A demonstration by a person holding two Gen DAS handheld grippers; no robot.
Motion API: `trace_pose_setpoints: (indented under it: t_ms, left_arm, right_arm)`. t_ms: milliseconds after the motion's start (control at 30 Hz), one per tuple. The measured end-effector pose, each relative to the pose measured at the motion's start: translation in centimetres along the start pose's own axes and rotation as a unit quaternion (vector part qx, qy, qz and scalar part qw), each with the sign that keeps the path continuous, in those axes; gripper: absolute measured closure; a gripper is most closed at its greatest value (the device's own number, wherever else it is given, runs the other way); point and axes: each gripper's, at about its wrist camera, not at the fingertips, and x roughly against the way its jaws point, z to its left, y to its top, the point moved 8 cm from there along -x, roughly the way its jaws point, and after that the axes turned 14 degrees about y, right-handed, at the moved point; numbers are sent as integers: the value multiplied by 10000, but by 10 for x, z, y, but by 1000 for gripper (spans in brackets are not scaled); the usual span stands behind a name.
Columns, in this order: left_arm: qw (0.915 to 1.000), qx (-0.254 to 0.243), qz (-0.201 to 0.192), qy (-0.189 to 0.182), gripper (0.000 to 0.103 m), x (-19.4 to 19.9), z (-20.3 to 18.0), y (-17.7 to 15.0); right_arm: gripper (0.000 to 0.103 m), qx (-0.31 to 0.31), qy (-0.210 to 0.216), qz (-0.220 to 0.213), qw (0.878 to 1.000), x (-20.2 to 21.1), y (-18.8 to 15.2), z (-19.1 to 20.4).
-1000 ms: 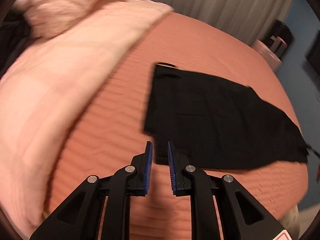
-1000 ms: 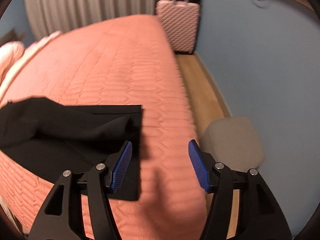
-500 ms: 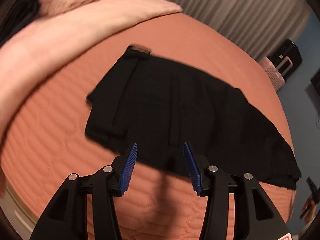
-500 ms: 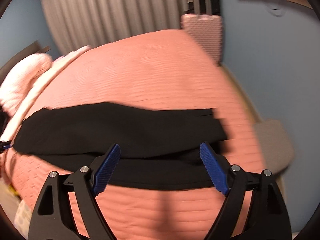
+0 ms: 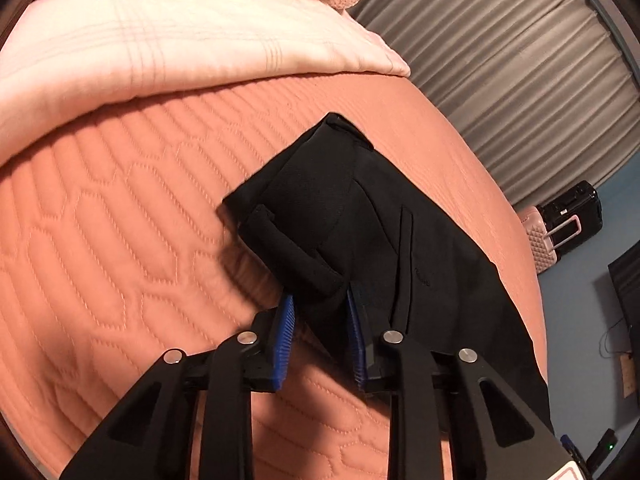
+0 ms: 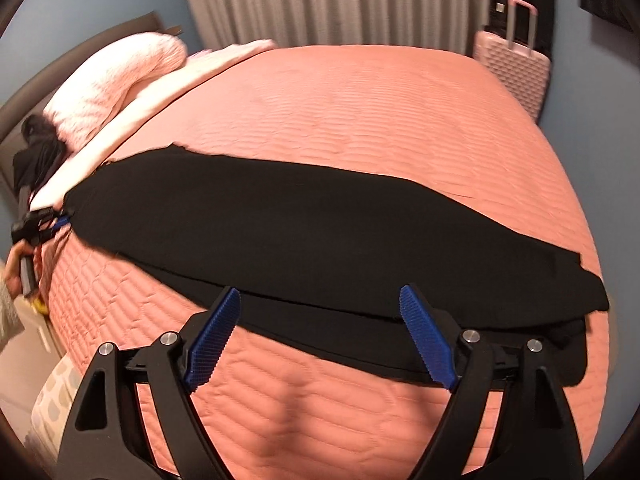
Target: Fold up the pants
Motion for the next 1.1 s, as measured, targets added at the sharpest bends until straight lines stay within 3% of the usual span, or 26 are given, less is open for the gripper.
trace_pose_setpoints:
  t_ms: [133,200,267,333,367,400,467,533,600,633,667,767,867,1000,1100]
  left_arm:
    - [9985,-392,-384,35,86,24,-8,25]
    - [9953,-605,-754,114,87,45,-14,43]
    - [9914,-877,-882,399,86,47,-16,54]
    - [9892,-1183,-458,732,74,18,-11,50]
    - [9843,-1374,12,1109,70,-9,-1,39]
    - [9828,-1378,262,1197,69,-22,4,31]
    - [9889,-975,-37,1121,69,-5,5,28]
    - [9869,-775,-355,1369,69,21,2,25]
    - [9776,-857,-812,1745,65,54,-7,18]
    - [9681,-1029,-1044,2033,60,71,-18,10]
    - [9638,-1197,-1183,2067,58,82,-30,3]
    - [9497,-1892,-1567,1944,46,115,-81,-26]
    - [9444,-2409,-1733,1419,34,133,-147,-71]
    - [9527,-2715,-1261,523,30,134,-219,-142]
    - [9440,-3186,-817,259,30,122,-262,-197]
  right_arm:
    - [22,247,33,115,9996,-8,6,18]
    - [22,288,48,62,9996,-6,10,23]
    - [22,174,139,-6,9998,-4,10,22]
    - [18,40,101,-8,9999,-8,4,15]
    - [18,-56,17,15,10000,-9,-2,7]
    - [18,-171,-62,31,9998,-9,-7,1]
    - [18,-377,-183,-20,9991,4,-18,-13]
    - [18,-455,-403,-124,9981,23,-25,-30]
    - [18,-701,-774,-196,9943,49,-36,-69]
    - [18,-847,-934,-208,9918,59,-41,-88]
    - [18,-978,-1043,-201,9895,66,-45,-105]
    - [18,-1543,-1237,-380,9795,89,-50,-171]
    - [19,-1907,-1094,-572,9739,95,-47,-217]
    - [23,-2511,-427,-648,9649,87,-52,-264]
    - [31,-2716,-74,-305,9619,69,-63,-273]
